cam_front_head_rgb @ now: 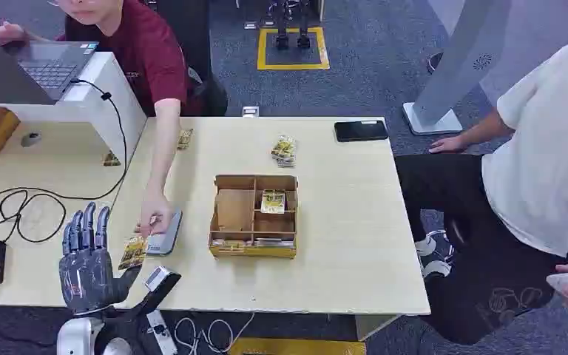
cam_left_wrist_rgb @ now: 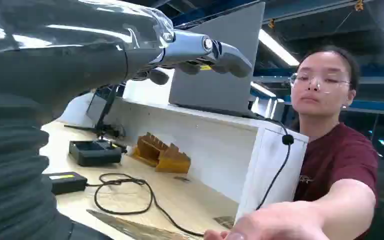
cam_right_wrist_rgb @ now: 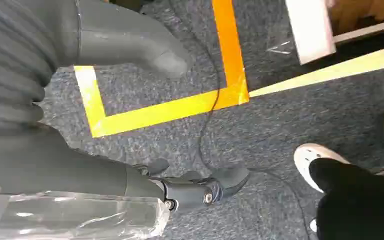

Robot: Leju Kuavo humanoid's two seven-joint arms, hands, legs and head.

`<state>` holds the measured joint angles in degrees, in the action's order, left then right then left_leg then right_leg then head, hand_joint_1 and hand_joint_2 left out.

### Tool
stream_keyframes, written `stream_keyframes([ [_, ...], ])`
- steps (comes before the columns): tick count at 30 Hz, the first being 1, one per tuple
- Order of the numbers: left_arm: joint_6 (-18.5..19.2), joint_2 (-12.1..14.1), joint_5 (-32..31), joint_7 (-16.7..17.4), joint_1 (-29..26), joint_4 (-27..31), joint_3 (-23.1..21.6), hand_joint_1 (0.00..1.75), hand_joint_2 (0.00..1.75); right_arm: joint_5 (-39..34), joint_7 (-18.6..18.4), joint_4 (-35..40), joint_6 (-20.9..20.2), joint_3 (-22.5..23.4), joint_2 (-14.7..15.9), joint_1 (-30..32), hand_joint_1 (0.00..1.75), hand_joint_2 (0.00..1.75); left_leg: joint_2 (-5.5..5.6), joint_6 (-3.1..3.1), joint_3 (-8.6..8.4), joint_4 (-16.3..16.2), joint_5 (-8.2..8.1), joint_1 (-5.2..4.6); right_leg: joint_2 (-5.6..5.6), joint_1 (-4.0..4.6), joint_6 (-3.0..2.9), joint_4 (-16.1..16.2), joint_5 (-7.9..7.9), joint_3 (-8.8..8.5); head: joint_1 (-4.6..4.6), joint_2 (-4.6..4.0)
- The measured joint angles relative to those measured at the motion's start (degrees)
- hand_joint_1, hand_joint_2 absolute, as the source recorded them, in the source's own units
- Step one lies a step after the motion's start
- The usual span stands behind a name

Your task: Pass the card to the sensor for recognition and then transmit it.

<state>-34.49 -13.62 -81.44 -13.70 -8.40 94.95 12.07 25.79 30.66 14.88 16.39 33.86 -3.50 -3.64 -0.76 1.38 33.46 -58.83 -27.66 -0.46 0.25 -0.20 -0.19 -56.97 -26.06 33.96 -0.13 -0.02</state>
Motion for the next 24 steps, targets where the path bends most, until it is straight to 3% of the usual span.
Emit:
stream_keyframes([
  [1,-0.15,0.0,-0.13,0.06,0.08,0.0,0.02,0.05,1.75,0.24,-0.28,-0.02,0.0,0.04,0.0,0.0,0.0,1.75,0.0,0.0,0.0,0.0,0.0,0.0,0.0,0.0,0.0,0.0,0.0,0.0,0.0,0.0],
  [2,-0.2,0.0,-0.06,0.22,0.2,0.0,0.02,1.75,1.75,0.42,-0.5,-0.04,0.0,0.11,0.0,0.0,0.0,1.75,0.0,0.0,0.0,0.0,0.0,0.0,0.0,0.0,0.0,0.0,0.0,0.0,0.0,0.0],
  [24,-0.33,0.63,3.67,-2.23,0.5,0.0,0.02,1.75,1.75,2.71,-1.07,-0.22,-0.46,2.27,-0.37,-0.02,0.0,1.75,0.0,0.0,0.01,0.0,-0.01,0.0,0.0,0.0,0.0,0.0,-0.01,0.0,0.0,0.0],
])
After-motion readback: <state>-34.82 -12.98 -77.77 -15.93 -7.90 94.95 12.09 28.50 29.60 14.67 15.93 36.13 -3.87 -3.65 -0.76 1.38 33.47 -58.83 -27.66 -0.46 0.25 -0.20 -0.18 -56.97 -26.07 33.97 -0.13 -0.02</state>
